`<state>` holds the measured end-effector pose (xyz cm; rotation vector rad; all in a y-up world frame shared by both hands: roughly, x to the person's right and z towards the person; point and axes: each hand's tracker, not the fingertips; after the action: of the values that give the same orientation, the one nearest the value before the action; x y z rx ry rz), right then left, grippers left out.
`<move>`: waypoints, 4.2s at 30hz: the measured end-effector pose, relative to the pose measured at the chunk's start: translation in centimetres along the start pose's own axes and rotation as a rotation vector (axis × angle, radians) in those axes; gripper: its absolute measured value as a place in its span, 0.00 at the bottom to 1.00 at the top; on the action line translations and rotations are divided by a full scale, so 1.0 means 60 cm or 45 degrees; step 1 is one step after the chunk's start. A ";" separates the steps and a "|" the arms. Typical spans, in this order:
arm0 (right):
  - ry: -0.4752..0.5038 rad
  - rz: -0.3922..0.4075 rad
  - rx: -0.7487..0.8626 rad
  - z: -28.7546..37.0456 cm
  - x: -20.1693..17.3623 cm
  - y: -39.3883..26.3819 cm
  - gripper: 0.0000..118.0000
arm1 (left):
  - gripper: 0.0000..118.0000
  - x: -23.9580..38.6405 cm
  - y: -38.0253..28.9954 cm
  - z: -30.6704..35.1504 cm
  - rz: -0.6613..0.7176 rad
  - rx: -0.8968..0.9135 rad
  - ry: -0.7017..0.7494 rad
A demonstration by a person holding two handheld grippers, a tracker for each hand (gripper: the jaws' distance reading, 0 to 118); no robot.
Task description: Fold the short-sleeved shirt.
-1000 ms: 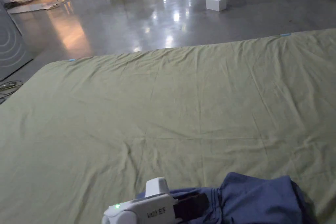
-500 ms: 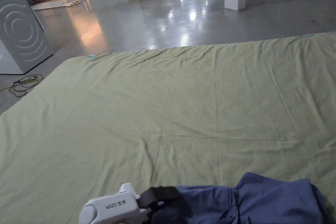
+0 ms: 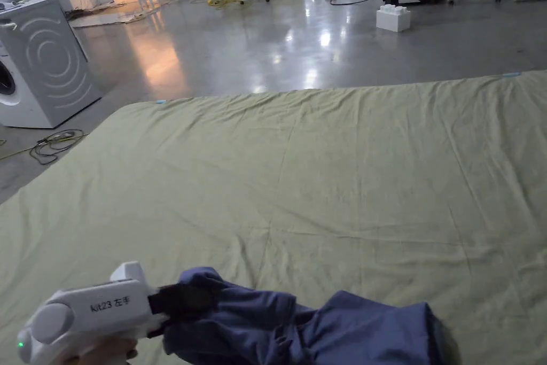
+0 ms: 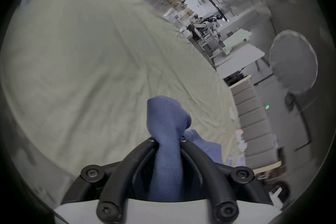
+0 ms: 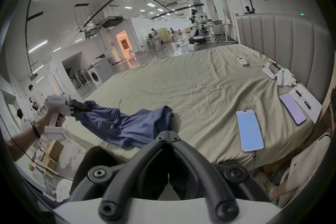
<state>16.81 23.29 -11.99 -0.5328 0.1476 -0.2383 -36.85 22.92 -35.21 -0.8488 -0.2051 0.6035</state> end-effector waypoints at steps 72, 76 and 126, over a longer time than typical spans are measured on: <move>0.072 0.115 -0.750 -0.472 -0.064 0.007 0.00 | 0.92 0.038 -0.134 -0.149 0.016 -0.200 -0.300; 0.093 0.054 -0.751 -0.473 -0.052 0.006 0.00 | 0.92 0.022 -0.134 -0.239 0.032 -0.314 -0.326; 0.006 0.164 -0.080 -0.150 -0.002 0.100 0.00 | 0.76 0.067 0.066 0.212 -0.609 0.529 0.250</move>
<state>16.01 23.96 -22.78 -0.5832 0.1938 -0.1093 -40.33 35.40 -30.18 -0.4270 -0.0921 0.1023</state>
